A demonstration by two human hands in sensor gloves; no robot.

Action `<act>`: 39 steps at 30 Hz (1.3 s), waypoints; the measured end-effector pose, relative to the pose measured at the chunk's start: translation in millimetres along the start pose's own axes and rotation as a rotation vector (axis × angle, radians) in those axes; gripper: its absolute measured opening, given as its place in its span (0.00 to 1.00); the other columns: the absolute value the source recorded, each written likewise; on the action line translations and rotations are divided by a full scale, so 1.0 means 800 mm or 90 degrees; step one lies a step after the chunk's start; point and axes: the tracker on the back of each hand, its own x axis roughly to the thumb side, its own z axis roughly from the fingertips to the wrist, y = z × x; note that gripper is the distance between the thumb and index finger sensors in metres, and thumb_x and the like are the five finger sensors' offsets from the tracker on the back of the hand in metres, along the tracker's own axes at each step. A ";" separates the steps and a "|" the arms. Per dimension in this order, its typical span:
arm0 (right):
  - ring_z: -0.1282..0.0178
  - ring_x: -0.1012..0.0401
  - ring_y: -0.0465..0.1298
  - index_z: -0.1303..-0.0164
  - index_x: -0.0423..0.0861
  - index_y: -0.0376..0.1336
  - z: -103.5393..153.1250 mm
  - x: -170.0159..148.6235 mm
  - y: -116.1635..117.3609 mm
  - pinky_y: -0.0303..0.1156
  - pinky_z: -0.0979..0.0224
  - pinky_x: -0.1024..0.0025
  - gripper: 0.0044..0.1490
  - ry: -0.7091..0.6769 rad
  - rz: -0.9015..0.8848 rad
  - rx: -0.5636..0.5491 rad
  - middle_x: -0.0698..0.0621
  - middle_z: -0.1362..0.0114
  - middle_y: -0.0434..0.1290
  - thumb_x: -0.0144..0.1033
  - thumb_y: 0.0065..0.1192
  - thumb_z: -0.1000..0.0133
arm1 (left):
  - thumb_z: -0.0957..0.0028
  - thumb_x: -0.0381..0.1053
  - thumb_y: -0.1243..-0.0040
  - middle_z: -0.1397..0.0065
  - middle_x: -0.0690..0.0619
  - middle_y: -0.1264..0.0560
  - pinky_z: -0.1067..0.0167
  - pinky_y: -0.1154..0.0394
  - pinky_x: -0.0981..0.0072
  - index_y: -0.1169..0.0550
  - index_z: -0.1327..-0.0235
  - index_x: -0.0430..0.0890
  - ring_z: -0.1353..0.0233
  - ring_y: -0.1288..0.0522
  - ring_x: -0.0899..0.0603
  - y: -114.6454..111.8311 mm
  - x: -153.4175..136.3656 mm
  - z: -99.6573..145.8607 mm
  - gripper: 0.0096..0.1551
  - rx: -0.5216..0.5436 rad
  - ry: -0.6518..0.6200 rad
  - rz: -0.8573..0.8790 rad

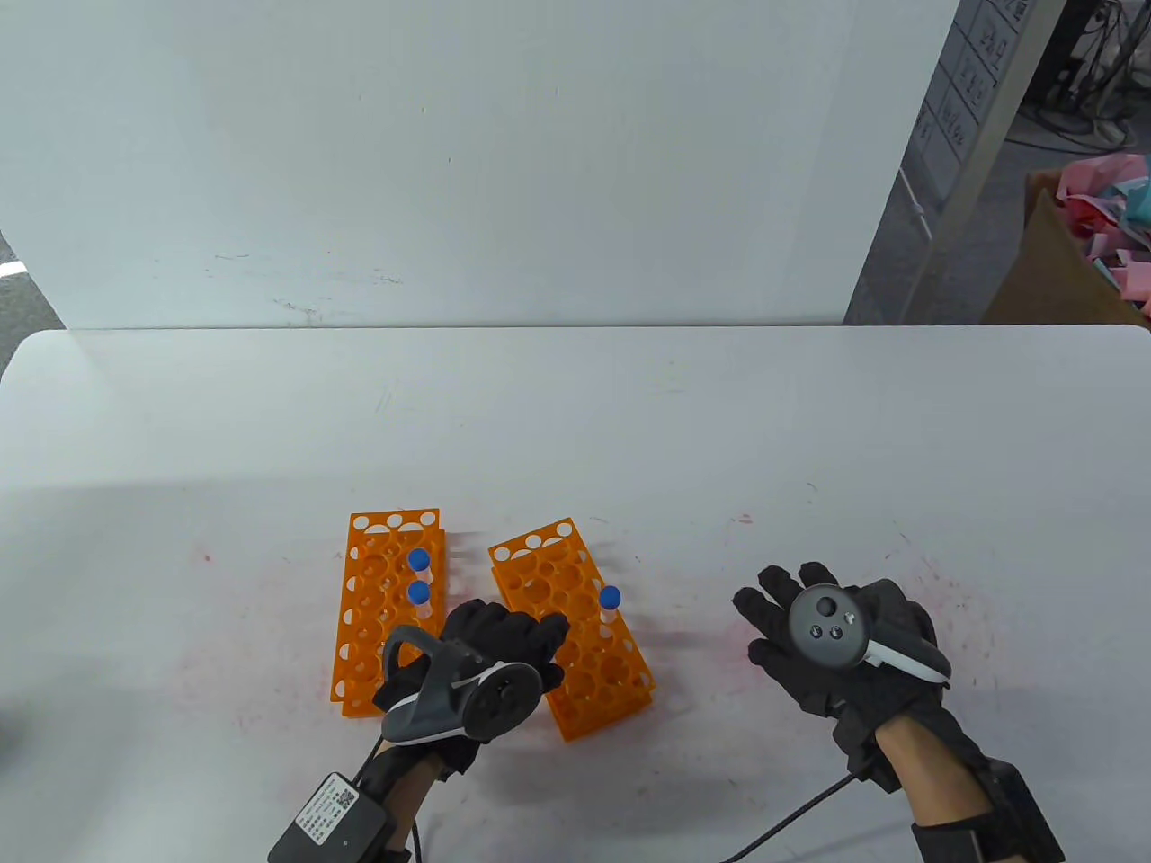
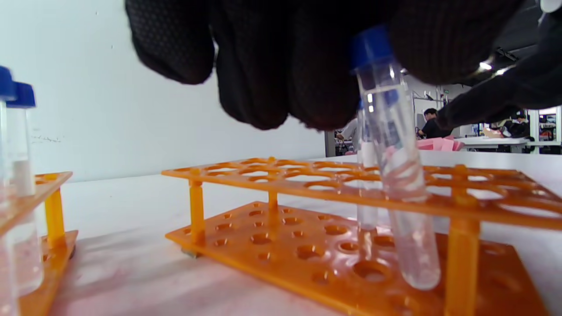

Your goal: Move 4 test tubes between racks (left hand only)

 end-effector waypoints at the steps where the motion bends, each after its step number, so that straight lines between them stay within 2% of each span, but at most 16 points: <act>1: 0.17 0.33 0.45 0.18 0.56 0.48 0.000 0.000 0.000 0.46 0.26 0.24 0.38 0.000 0.000 0.001 0.43 0.11 0.47 0.55 0.44 0.39 | 0.51 0.62 0.41 0.43 0.56 0.16 0.36 0.24 0.41 0.25 0.34 0.54 0.41 0.17 0.43 -0.003 0.002 -0.001 0.31 -0.006 -0.003 0.003; 15: 0.17 0.33 0.45 0.18 0.56 0.49 -0.001 0.002 0.001 0.46 0.26 0.24 0.38 -0.007 0.001 0.002 0.43 0.11 0.47 0.56 0.44 0.39 | 0.50 0.60 0.42 0.41 0.57 0.17 0.35 0.25 0.42 0.28 0.31 0.53 0.40 0.18 0.44 -0.010 0.006 -0.006 0.32 -0.013 0.000 0.027; 19: 0.17 0.34 0.45 0.18 0.55 0.49 -0.001 0.002 0.001 0.46 0.26 0.24 0.38 -0.006 -0.001 0.002 0.43 0.11 0.47 0.56 0.44 0.39 | 0.51 0.61 0.41 0.42 0.57 0.17 0.36 0.24 0.42 0.27 0.32 0.54 0.41 0.17 0.44 -0.007 0.006 -0.004 0.32 0.000 -0.009 0.018; 24: 0.17 0.33 0.45 0.18 0.55 0.49 -0.001 0.002 0.001 0.46 0.26 0.24 0.38 -0.007 -0.001 0.000 0.43 0.11 0.47 0.56 0.44 0.39 | 0.52 0.62 0.40 0.43 0.58 0.17 0.36 0.24 0.42 0.26 0.34 0.54 0.41 0.17 0.44 -0.008 0.009 -0.004 0.32 -0.017 -0.026 0.027; 39: 0.17 0.33 0.45 0.18 0.55 0.50 0.000 0.002 0.002 0.46 0.26 0.24 0.38 -0.007 0.003 0.008 0.43 0.11 0.48 0.56 0.44 0.39 | 0.52 0.60 0.40 0.43 0.57 0.16 0.36 0.24 0.42 0.26 0.34 0.53 0.41 0.17 0.44 -0.011 0.010 -0.004 0.32 -0.008 -0.016 0.041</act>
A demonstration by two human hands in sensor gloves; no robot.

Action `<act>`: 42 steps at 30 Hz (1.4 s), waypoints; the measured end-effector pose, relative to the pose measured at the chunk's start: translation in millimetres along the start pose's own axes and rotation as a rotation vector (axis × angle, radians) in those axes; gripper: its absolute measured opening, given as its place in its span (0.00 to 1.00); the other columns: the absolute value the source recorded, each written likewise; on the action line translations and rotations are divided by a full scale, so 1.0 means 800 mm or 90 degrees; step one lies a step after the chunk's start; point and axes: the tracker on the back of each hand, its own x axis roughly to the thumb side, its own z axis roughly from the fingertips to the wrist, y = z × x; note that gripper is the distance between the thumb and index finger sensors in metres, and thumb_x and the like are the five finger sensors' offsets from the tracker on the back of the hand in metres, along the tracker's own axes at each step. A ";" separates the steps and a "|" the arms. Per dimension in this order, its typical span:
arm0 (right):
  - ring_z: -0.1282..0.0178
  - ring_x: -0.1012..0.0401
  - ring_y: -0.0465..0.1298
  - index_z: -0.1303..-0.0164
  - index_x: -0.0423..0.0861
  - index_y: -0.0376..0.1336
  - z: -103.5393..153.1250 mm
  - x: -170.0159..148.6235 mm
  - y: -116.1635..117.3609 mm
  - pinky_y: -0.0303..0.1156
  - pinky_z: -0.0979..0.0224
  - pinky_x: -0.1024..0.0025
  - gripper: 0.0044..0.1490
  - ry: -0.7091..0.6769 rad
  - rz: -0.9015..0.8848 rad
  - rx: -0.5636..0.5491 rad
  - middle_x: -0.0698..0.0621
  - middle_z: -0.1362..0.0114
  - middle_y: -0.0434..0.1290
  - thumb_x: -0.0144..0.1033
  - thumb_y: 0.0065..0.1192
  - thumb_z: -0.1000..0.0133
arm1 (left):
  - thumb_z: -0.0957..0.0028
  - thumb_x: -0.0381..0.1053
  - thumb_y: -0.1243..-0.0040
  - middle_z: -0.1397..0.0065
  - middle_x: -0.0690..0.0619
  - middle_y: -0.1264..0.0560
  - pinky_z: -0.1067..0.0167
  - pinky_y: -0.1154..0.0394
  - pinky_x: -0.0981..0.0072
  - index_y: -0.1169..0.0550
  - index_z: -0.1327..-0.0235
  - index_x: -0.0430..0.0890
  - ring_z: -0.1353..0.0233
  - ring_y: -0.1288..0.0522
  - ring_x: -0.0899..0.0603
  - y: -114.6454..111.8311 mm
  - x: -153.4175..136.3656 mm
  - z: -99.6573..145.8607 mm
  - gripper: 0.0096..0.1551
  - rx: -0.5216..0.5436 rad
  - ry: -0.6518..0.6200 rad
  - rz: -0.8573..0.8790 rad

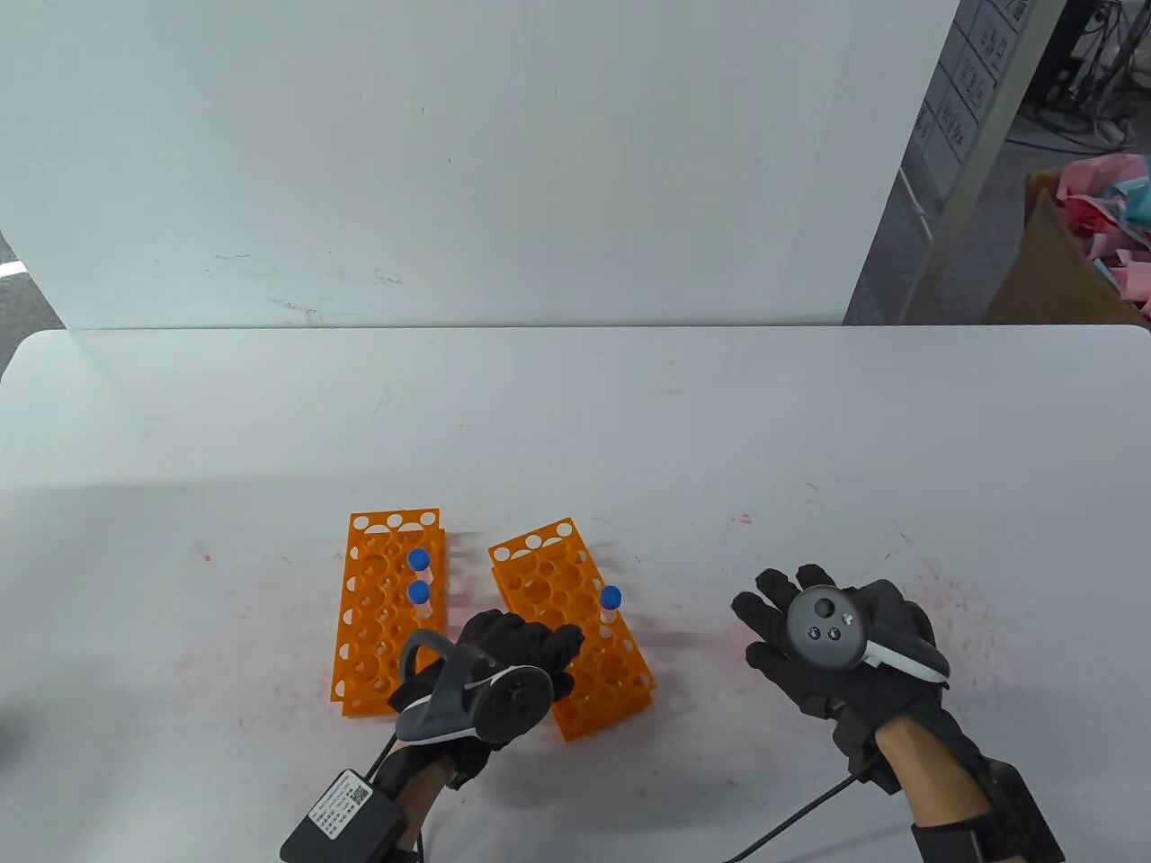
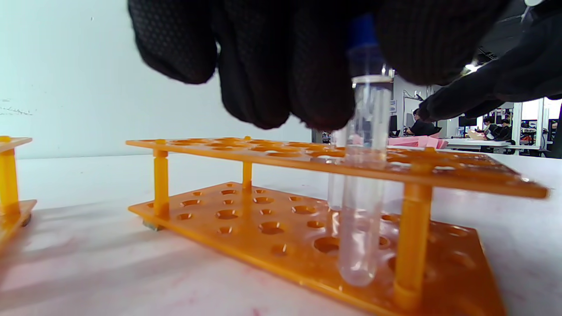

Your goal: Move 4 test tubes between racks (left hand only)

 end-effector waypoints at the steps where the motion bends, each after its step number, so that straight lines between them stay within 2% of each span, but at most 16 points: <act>1: 0.17 0.34 0.45 0.18 0.55 0.50 0.000 0.000 0.000 0.46 0.26 0.24 0.38 0.000 0.000 0.000 0.43 0.11 0.48 0.56 0.44 0.39 | 0.52 0.61 0.40 0.43 0.57 0.16 0.36 0.24 0.42 0.26 0.34 0.53 0.41 0.17 0.44 0.000 0.000 0.000 0.32 -0.001 0.000 0.000; 7: 0.17 0.33 0.45 0.18 0.55 0.50 0.000 0.000 0.001 0.46 0.26 0.24 0.38 0.002 0.000 0.003 0.43 0.11 0.48 0.56 0.44 0.39 | 0.52 0.66 0.46 0.37 0.56 0.18 0.35 0.25 0.41 0.29 0.30 0.55 0.36 0.19 0.43 0.004 -0.004 0.002 0.36 0.002 -0.002 -0.031; 10: 0.17 0.33 0.45 0.18 0.55 0.50 0.001 0.000 0.001 0.46 0.26 0.24 0.38 0.008 0.010 0.004 0.43 0.11 0.48 0.56 0.44 0.39 | 0.53 0.67 0.46 0.31 0.54 0.21 0.34 0.26 0.40 0.31 0.27 0.56 0.31 0.22 0.41 0.013 -0.013 0.006 0.38 0.026 0.013 -0.027; 14: 0.17 0.34 0.45 0.18 0.55 0.50 0.001 0.001 0.000 0.46 0.26 0.24 0.38 0.007 0.009 0.001 0.43 0.11 0.48 0.56 0.44 0.39 | 0.52 0.67 0.46 0.29 0.54 0.22 0.34 0.27 0.40 0.31 0.28 0.56 0.29 0.22 0.40 0.026 -0.028 0.014 0.38 0.061 0.037 -0.028; 22: 0.17 0.34 0.45 0.18 0.55 0.50 0.000 0.001 0.000 0.46 0.26 0.24 0.38 0.004 0.006 -0.003 0.43 0.11 0.48 0.56 0.44 0.39 | 0.52 0.64 0.42 0.27 0.52 0.23 0.34 0.27 0.40 0.31 0.28 0.56 0.29 0.23 0.40 0.038 -0.068 0.029 0.37 0.107 0.119 -0.038; 27: 0.17 0.34 0.45 0.18 0.55 0.50 0.000 0.001 0.001 0.46 0.26 0.24 0.38 0.002 0.007 -0.001 0.43 0.11 0.48 0.56 0.44 0.39 | 0.52 0.64 0.40 0.27 0.52 0.23 0.34 0.27 0.39 0.30 0.28 0.56 0.29 0.23 0.39 0.043 -0.090 0.040 0.36 0.146 0.205 -0.069; 32: 0.17 0.33 0.45 0.18 0.55 0.50 -0.001 0.001 0.000 0.46 0.26 0.24 0.38 0.001 0.004 -0.005 0.43 0.11 0.48 0.56 0.44 0.40 | 0.53 0.62 0.38 0.30 0.52 0.22 0.35 0.27 0.39 0.28 0.31 0.56 0.31 0.22 0.39 0.041 -0.111 0.046 0.34 0.137 0.257 -0.065; 42: 0.17 0.34 0.45 0.18 0.55 0.50 -0.001 0.001 0.001 0.46 0.26 0.24 0.38 0.000 0.005 -0.001 0.43 0.11 0.48 0.56 0.44 0.39 | 0.53 0.61 0.36 0.30 0.53 0.22 0.34 0.27 0.39 0.28 0.32 0.57 0.30 0.22 0.39 0.030 -0.125 0.048 0.34 0.106 0.302 -0.092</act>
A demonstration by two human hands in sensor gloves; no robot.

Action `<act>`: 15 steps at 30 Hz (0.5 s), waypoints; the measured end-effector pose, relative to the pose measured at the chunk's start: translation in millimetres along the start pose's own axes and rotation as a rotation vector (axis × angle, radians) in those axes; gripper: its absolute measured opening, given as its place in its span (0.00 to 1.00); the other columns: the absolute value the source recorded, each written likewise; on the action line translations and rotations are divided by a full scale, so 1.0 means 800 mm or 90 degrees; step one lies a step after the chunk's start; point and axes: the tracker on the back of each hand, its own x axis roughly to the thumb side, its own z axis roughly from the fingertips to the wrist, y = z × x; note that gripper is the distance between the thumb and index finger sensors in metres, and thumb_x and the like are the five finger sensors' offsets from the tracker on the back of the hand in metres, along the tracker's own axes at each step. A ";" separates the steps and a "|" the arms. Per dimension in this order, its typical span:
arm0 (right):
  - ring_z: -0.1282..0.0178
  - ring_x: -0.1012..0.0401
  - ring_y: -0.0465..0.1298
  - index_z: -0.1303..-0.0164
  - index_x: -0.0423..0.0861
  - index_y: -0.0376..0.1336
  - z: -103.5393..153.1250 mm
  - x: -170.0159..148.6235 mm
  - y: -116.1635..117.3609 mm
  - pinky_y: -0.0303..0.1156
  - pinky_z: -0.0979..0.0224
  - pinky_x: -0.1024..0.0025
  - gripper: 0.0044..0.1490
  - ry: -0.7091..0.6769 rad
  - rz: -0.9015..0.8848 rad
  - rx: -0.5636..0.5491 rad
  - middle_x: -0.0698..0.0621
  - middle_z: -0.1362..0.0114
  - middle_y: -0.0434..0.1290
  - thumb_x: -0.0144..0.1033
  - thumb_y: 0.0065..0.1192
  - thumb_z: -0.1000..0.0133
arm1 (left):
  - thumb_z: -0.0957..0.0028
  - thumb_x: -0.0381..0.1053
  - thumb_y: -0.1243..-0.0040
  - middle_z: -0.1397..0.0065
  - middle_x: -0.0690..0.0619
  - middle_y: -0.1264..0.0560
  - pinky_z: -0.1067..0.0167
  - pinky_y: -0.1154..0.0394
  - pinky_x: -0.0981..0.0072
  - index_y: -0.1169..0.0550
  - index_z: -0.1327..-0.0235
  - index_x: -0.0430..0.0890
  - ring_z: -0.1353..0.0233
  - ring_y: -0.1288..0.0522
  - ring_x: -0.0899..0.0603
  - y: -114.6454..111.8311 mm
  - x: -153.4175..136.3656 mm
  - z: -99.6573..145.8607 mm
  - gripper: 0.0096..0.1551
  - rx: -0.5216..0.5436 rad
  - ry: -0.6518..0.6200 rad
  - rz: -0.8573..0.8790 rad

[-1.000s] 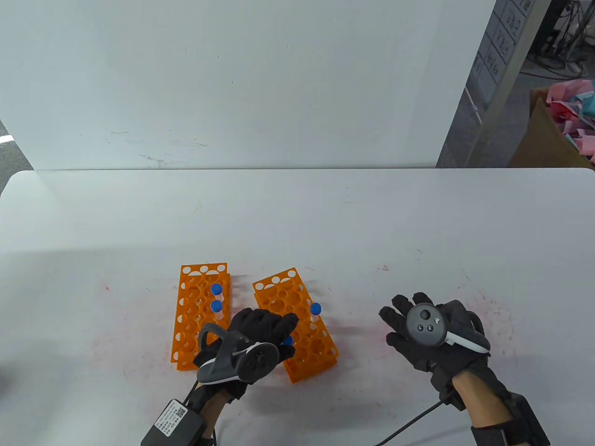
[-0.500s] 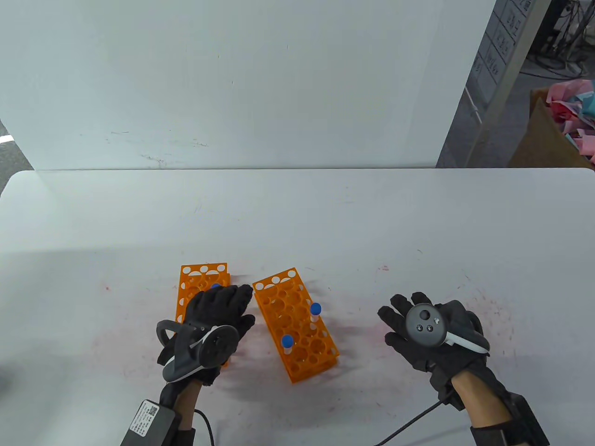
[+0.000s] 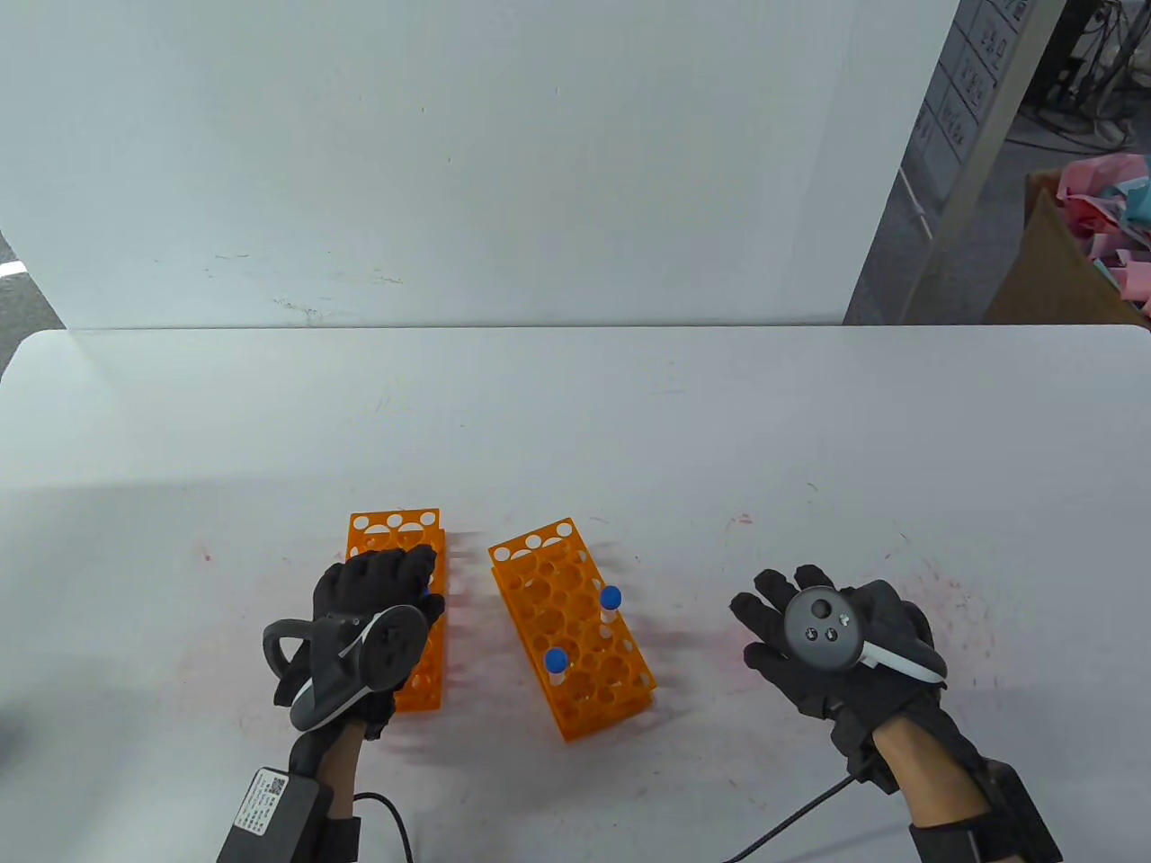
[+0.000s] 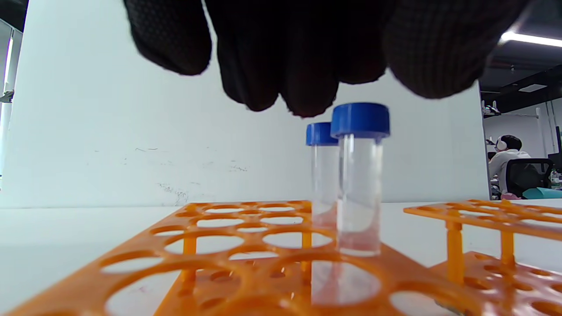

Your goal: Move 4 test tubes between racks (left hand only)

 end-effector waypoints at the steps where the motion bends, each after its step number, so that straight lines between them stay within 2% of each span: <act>1: 0.17 0.34 0.45 0.18 0.55 0.50 0.000 0.000 0.000 0.46 0.26 0.24 0.38 0.000 0.000 -0.001 0.43 0.11 0.48 0.56 0.44 0.39 | 0.53 0.61 0.36 0.30 0.53 0.22 0.34 0.27 0.39 0.28 0.32 0.57 0.30 0.22 0.40 -0.002 0.000 0.000 0.34 -0.005 0.002 -0.006; 15: 0.17 0.34 0.46 0.18 0.55 0.50 0.000 -0.001 0.000 0.46 0.26 0.24 0.38 -0.001 -0.002 -0.003 0.43 0.11 0.48 0.56 0.44 0.40 | 0.53 0.59 0.36 0.32 0.54 0.21 0.34 0.27 0.39 0.28 0.33 0.57 0.32 0.21 0.40 -0.021 0.002 -0.003 0.32 -0.042 0.011 0.002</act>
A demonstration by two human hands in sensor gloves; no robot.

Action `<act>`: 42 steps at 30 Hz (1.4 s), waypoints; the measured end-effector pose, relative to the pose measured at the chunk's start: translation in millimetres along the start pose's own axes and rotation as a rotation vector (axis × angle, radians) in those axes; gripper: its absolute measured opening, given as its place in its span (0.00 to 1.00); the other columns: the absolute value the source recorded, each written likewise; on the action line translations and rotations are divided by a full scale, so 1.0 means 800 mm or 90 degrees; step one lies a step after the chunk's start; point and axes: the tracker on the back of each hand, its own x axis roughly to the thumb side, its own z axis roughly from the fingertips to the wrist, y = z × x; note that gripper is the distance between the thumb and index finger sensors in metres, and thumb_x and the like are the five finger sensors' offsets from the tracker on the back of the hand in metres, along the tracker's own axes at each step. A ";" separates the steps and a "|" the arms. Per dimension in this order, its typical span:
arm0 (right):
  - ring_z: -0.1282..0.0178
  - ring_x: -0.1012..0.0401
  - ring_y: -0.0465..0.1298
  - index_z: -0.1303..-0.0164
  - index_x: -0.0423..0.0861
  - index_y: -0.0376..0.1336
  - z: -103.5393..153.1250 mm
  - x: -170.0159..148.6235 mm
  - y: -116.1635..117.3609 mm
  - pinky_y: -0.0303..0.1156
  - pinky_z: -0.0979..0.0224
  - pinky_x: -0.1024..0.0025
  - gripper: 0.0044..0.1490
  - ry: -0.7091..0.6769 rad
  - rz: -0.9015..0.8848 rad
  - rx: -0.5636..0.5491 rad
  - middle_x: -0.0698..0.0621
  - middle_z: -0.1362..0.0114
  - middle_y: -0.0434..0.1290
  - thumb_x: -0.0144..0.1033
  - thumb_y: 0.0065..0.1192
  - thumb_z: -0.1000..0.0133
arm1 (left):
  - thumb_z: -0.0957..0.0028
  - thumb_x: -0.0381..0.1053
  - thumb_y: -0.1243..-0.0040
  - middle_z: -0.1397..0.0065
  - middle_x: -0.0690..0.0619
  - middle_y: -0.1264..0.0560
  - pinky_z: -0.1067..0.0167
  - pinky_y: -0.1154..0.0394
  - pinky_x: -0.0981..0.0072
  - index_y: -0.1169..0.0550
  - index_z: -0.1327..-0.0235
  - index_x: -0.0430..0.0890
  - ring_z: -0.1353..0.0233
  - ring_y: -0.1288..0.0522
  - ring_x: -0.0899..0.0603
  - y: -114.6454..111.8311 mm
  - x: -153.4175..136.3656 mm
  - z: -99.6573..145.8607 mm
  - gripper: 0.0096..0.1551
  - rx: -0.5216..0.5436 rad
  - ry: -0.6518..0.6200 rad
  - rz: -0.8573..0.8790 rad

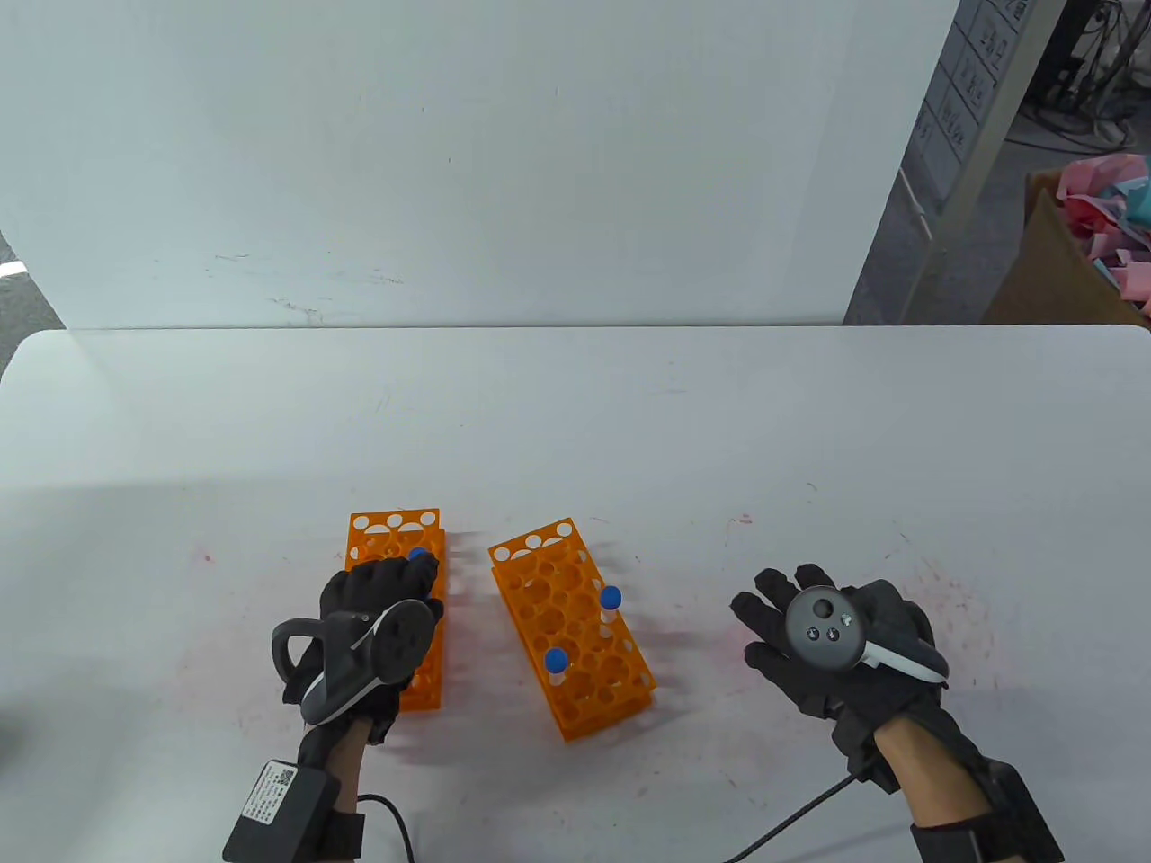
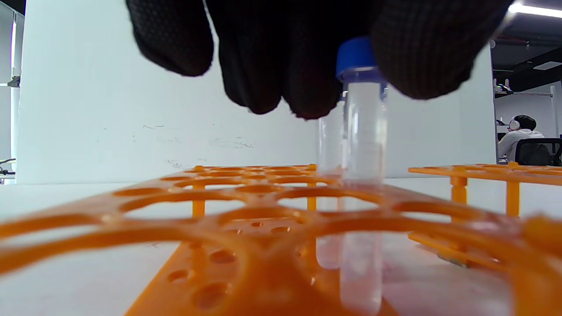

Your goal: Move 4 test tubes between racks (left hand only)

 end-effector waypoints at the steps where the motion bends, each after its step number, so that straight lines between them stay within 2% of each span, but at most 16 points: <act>1: 0.17 0.34 0.45 0.18 0.55 0.50 0.000 0.000 0.000 0.46 0.26 0.24 0.38 0.000 0.000 0.000 0.43 0.11 0.48 0.56 0.44 0.39 | 0.53 0.59 0.36 0.32 0.54 0.21 0.34 0.27 0.40 0.28 0.33 0.57 0.32 0.21 0.40 0.000 0.001 0.000 0.32 -0.002 0.000 -0.001; 14: 0.17 0.34 0.46 0.18 0.55 0.50 0.001 0.000 -0.001 0.46 0.26 0.24 0.38 0.000 -0.001 -0.002 0.43 0.11 0.48 0.56 0.44 0.40 | 0.53 0.58 0.35 0.33 0.53 0.20 0.35 0.26 0.40 0.27 0.33 0.57 0.33 0.21 0.41 0.000 -0.001 0.000 0.31 0.010 -0.007 -0.006; 29: 0.17 0.34 0.46 0.18 0.55 0.50 0.000 0.000 -0.001 0.46 0.26 0.24 0.38 0.000 0.000 -0.001 0.43 0.11 0.48 0.56 0.44 0.39 | 0.53 0.57 0.35 0.34 0.53 0.20 0.35 0.26 0.40 0.27 0.34 0.56 0.34 0.20 0.41 0.023 0.001 0.004 0.31 0.069 -0.012 0.018; 42: 0.17 0.34 0.46 0.18 0.55 0.51 0.001 0.000 0.000 0.46 0.26 0.24 0.38 0.000 0.001 0.003 0.43 0.11 0.48 0.56 0.44 0.39 | 0.52 0.58 0.36 0.34 0.53 0.20 0.35 0.26 0.40 0.27 0.34 0.56 0.35 0.20 0.40 0.039 0.019 0.010 0.31 0.119 -0.053 0.016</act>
